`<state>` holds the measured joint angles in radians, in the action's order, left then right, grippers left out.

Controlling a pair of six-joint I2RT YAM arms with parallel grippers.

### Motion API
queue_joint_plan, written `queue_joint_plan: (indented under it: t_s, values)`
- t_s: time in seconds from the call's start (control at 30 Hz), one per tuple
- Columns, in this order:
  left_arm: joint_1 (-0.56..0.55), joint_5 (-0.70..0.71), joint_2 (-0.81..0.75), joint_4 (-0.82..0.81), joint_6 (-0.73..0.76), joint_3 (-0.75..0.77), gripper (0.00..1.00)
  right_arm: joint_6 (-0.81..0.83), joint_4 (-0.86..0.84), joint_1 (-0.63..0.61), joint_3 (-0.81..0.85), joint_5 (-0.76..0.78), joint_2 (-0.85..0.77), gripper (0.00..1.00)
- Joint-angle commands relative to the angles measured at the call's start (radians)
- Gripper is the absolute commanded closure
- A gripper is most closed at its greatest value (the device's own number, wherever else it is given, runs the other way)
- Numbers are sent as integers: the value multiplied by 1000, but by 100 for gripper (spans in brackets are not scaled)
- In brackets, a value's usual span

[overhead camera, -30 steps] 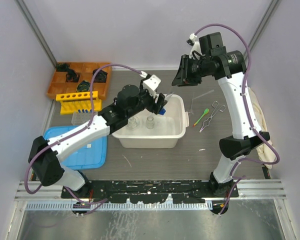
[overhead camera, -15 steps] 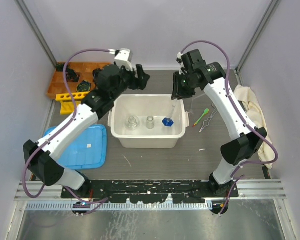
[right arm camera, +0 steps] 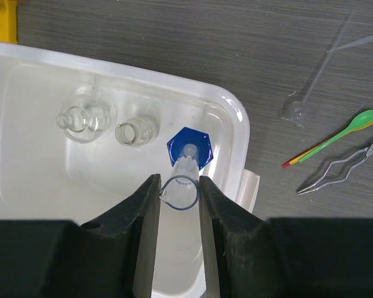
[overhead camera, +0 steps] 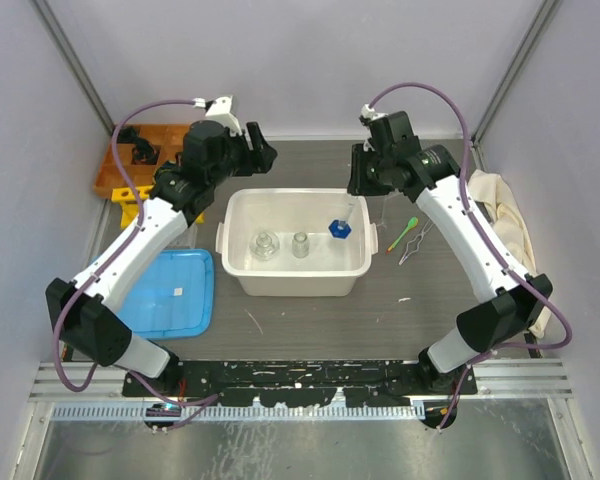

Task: Organize the chemistry lab equipment
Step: Place the chemistry item in the storage box.

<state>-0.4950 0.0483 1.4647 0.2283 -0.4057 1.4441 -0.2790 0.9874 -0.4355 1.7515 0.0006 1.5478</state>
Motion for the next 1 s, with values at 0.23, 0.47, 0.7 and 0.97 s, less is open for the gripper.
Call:
queue_joint_plan:
  t_s: [0.23, 0.47, 0.7, 0.97]
  values:
    - [108, -105, 91, 157, -133, 129, 37, 56, -149, -45, -89, 103, -32, 85]
    - [162, -153, 58, 74, -186, 32, 39, 62, -225, -58, -162, 102, -31, 85]
    - [179, -159, 79, 87, -177, 37, 39, 58, -290, -76, -244, 109, -32, 85]
    - [193, -196, 125, 83, -184, 33, 39, 60, -342, -89, -291, 123, -13, 85]
